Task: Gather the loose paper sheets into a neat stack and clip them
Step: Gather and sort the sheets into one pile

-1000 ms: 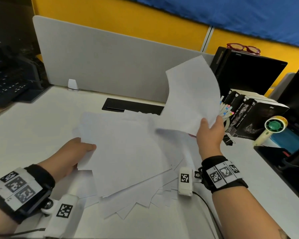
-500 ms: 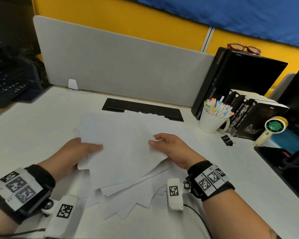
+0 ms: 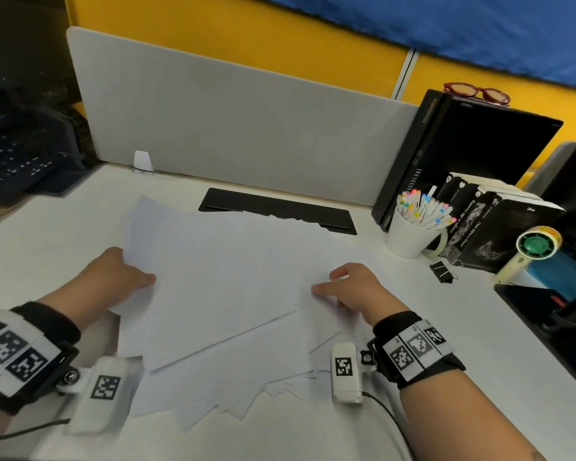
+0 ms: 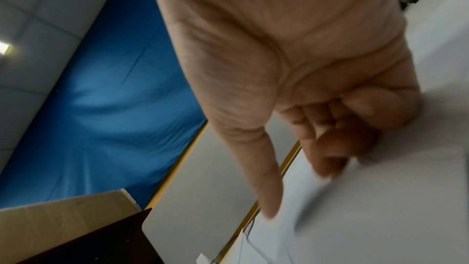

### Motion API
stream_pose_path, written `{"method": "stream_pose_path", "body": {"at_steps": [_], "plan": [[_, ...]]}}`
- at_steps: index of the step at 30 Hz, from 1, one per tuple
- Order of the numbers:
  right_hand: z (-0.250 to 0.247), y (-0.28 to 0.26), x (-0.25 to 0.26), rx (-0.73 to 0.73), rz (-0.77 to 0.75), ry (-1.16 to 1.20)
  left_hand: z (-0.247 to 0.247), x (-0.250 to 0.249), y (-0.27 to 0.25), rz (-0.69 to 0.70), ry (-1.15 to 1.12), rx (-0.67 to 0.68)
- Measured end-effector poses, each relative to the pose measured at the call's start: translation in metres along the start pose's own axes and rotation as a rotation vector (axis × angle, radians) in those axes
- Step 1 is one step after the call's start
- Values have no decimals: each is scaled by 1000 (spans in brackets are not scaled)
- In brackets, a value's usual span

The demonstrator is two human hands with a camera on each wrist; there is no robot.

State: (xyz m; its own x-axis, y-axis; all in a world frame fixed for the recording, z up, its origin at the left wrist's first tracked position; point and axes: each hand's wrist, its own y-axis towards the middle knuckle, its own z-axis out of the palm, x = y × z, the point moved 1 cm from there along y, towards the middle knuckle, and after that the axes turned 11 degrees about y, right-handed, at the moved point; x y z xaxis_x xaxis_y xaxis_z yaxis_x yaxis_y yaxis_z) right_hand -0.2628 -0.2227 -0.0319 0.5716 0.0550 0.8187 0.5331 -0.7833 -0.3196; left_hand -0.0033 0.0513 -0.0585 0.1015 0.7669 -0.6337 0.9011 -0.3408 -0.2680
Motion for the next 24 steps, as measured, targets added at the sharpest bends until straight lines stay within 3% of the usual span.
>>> {"method": "stream_pose_path", "body": {"at_steps": [5,10,13,22,24], "plan": [[10,-12,8,187,39,-185,7,0,3,-25,-8,7],[19,-17,14,96,43,-266,8,2,2,-35,-42,8],[24,-21,14,137,52,-304,9,0,0,-41,-51,7],[43,-45,20,391,40,85,10,-2,-3,-39,-73,-2],[41,-42,18,350,34,111,9,-2,-4,-34,-83,2]]}}
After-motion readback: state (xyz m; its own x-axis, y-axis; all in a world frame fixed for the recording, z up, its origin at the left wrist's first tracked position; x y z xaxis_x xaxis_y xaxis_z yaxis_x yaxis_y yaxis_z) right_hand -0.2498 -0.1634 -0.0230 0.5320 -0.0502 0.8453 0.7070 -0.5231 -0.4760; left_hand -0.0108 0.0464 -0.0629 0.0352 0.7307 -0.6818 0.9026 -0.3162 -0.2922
